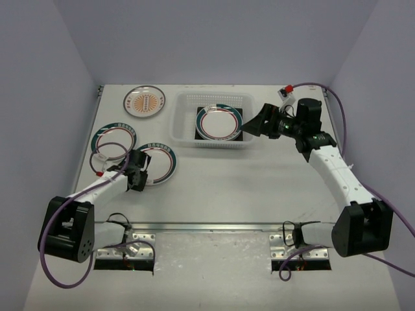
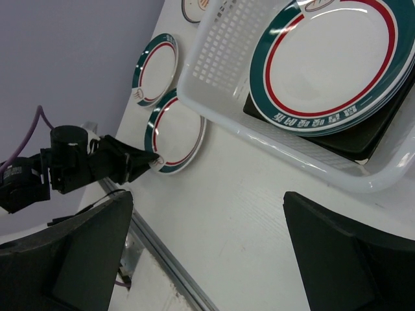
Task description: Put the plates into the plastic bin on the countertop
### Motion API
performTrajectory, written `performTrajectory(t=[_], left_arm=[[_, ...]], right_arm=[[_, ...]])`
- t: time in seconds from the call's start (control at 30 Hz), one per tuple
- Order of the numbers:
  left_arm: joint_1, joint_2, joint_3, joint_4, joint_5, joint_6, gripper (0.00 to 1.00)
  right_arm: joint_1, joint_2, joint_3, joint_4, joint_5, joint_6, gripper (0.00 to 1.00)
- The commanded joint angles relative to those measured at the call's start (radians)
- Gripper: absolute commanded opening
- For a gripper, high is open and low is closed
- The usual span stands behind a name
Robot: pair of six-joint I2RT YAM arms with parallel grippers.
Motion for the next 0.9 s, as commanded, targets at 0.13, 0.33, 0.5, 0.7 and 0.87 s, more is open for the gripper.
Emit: performTrajectory(t=[0.13, 0.33, 0.5, 0.7, 0.87], left_arm=[[0.003, 0.056, -0.089, 0.139, 0.147, 0.141, 0.0], [0.002, -0.079, -0.13, 0.145, 0.184, 0.159, 0.0], [0.001, -0.382, -0.173, 0.122, 0.176, 0.14, 0.0], [0.001, -0.654, -0.107, 0.015, 0.088, 0.133, 0.0], [0.001, -0.655, 0.021, -0.052, 0.07, 0.206, 0.0]], right_arm=[[-0.032, -0.064, -0.016, 0.067, -0.005, 0.013, 0.99], [-0.058, -0.099, -0.03, 0.066, -0.001, 0.017, 0.99], [-0.069, -0.119, -0.033, 0.064, 0.002, 0.019, 0.99], [-0.074, -0.138, -0.027, 0.06, 0.01, 0.021, 0.99], [-0.078, -0.149, -0.012, 0.051, 0.02, 0.018, 0.99]])
